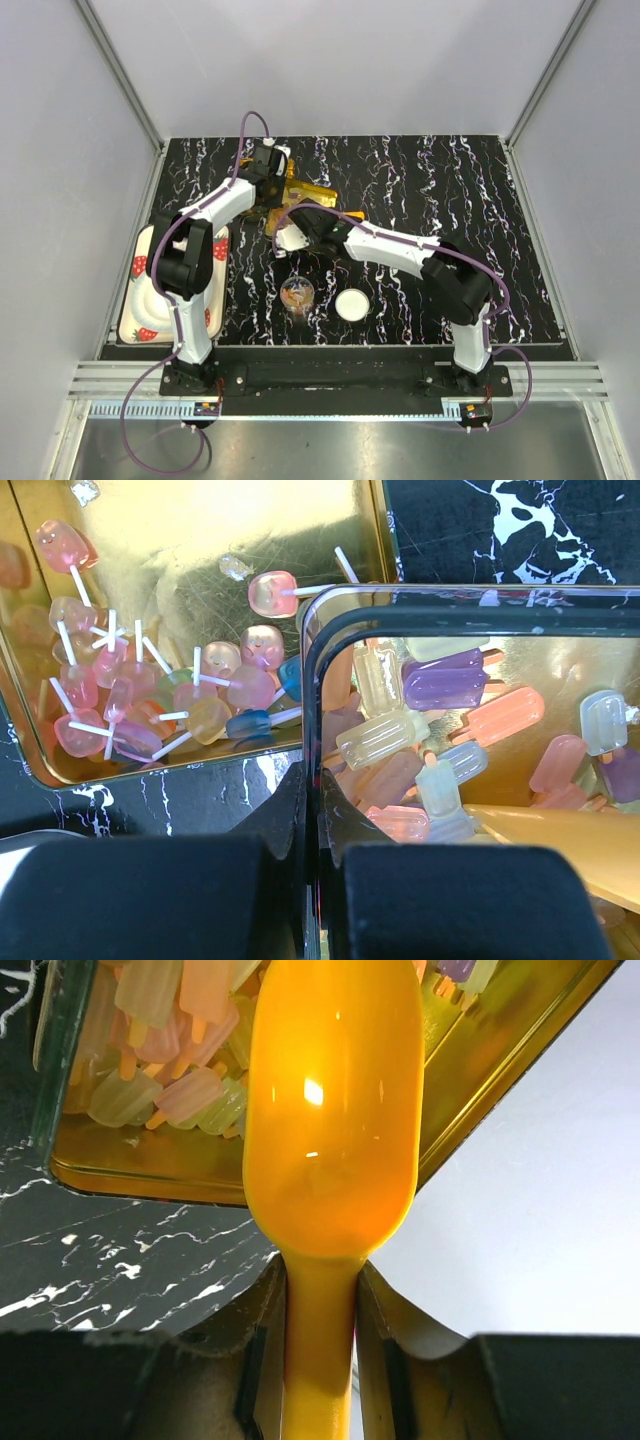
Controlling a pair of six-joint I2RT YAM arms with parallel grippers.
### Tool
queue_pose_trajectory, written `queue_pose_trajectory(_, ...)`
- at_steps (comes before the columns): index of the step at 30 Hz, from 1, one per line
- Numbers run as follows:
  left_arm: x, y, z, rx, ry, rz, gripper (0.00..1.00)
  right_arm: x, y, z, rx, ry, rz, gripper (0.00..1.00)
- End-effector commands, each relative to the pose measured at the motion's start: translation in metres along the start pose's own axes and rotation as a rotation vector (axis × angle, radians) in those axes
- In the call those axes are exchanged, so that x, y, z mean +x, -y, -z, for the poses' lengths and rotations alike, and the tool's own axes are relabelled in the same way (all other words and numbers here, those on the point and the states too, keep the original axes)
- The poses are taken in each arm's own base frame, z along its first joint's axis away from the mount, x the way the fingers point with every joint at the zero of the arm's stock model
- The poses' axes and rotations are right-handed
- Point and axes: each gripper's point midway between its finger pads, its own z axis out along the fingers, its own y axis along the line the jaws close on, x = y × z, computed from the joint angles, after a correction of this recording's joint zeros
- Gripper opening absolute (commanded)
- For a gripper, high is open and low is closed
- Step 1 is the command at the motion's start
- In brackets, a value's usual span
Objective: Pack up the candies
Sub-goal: Scoop the fake candies from the storage box.
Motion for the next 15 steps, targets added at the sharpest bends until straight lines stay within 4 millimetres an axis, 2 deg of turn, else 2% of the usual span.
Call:
queue_pose_trajectory(1, -0.05, 0.025, 0.012, 0.12, 0.155, 0.045, 0.0, -0.006, -0.034, 0.001, -0.091, 0.027, 0.191, 0.0)
queue_pose_trajectory(4, -0.051, 0.025, 0.012, 0.12, 0.157, 0.043, 0.0, -0.005, -0.044, 0.01, -0.155, 0.056, 0.209, 0.0)
queue_pose_trajectory(9, -0.05, 0.025, 0.012, 0.12, 0.152, 0.043, 0.0, -0.004, -0.039, 0.019, -0.183, 0.052, 0.209, 0.0)
queue_pose_trajectory(10, -0.049, 0.025, 0.011, 0.12, 0.15, 0.043, 0.0, -0.003, -0.043, 0.02, -0.211, 0.055, 0.214, 0.0)
queue_pose_trajectory(15, -0.05, 0.026, 0.013, 0.121, 0.153, 0.043, 0.0, -0.015, -0.042, 0.013, -0.232, 0.068, 0.087, 0.0)
